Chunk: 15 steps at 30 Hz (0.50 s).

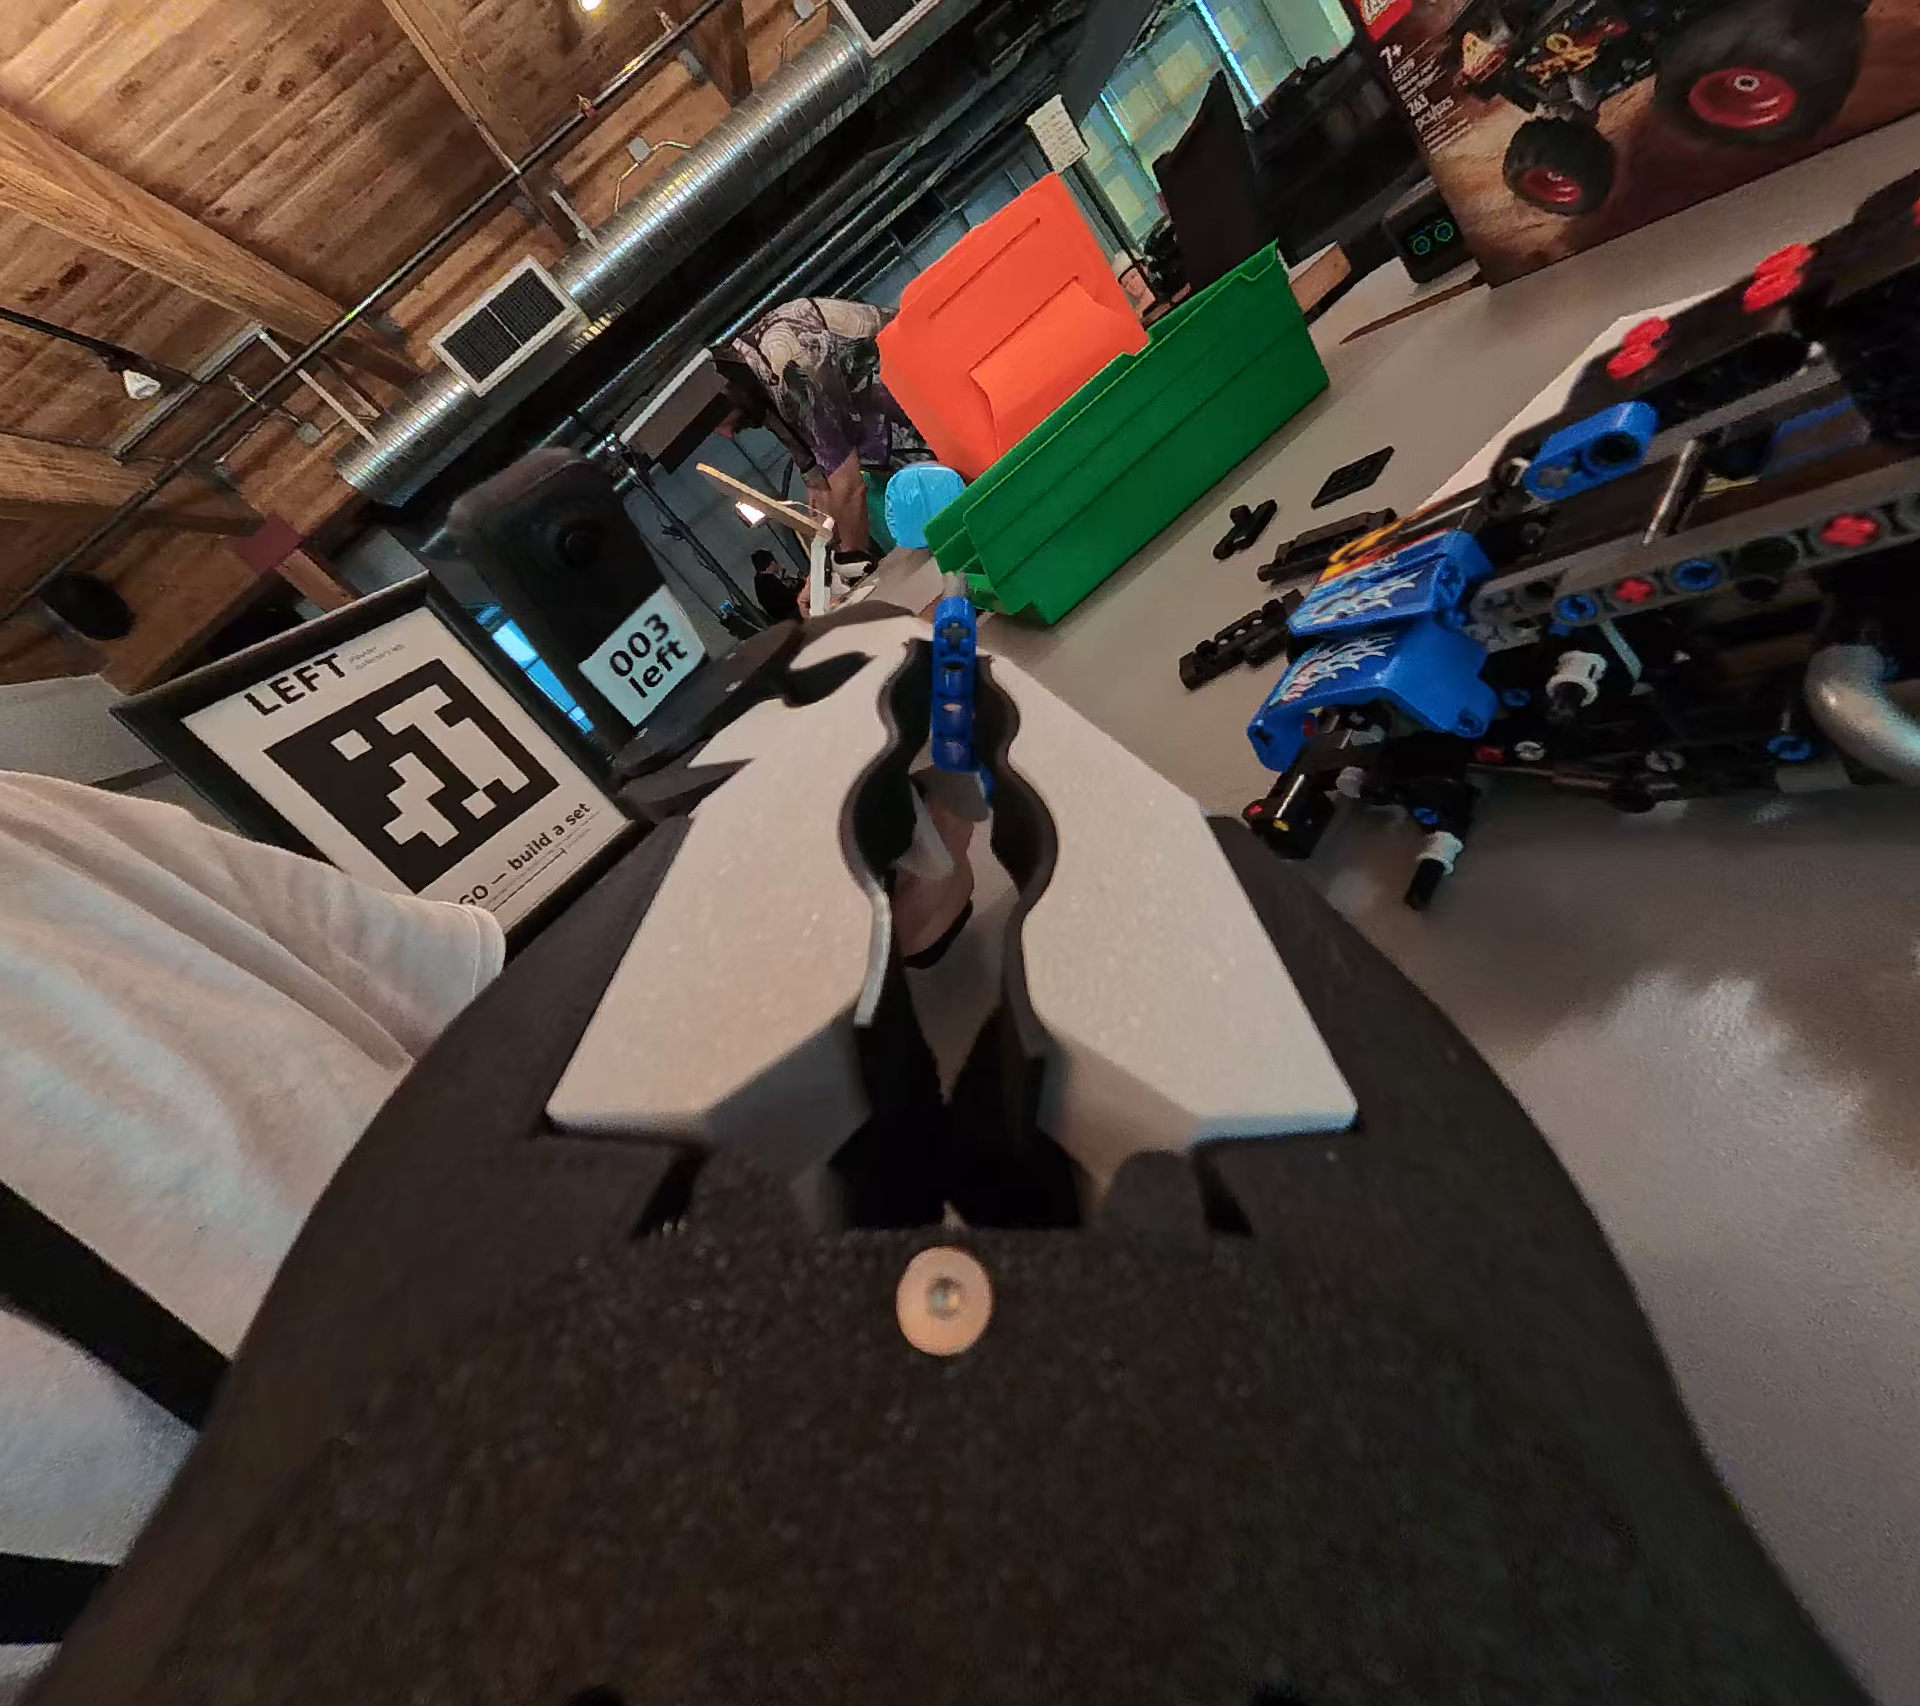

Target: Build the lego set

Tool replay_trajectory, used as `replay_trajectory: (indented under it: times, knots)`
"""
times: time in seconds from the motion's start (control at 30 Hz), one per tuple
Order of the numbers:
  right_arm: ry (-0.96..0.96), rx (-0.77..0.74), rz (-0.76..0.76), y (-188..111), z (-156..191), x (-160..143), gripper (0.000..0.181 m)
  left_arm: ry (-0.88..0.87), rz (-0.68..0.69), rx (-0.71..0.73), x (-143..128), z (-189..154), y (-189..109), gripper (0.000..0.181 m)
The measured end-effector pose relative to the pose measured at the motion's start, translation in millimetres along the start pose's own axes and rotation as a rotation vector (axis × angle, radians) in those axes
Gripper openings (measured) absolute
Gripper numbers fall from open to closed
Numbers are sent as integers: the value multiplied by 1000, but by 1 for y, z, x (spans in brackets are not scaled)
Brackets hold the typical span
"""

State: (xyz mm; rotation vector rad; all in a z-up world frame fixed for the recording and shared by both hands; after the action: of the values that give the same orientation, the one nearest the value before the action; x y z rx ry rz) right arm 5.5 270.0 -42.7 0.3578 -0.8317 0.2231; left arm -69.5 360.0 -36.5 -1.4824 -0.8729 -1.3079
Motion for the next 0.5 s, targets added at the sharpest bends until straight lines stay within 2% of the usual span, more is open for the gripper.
replay_trajectory:
  times: [0.1,0.23,0.33,0.5]
  knots:
    - [32,-62,-10,-4,-8,2,6,88,39,38,-1,0,3,0]
    - [24,-263,-121,-16,-28,18,6,198,141,73,1,9,12,10]
    - [41,-324,-135,-15,-36,18,6,206,246,3,10,27,25,22]
    - [-77,-455,-91,-9,-40,15,6,227,339,-151,21,62,55,23]
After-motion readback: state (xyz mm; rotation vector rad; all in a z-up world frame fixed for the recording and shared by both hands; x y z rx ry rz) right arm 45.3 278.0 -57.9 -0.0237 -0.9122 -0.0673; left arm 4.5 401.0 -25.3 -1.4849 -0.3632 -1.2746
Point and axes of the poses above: each gripper's, where its closed fingertips meet, y out along the fingers, x out of its top, z = x × y across the jaws, the point moved 7 cm from there along -y, back along the fingers, and after that the axes turned 5 degrees about x, right-handed, at the moved point
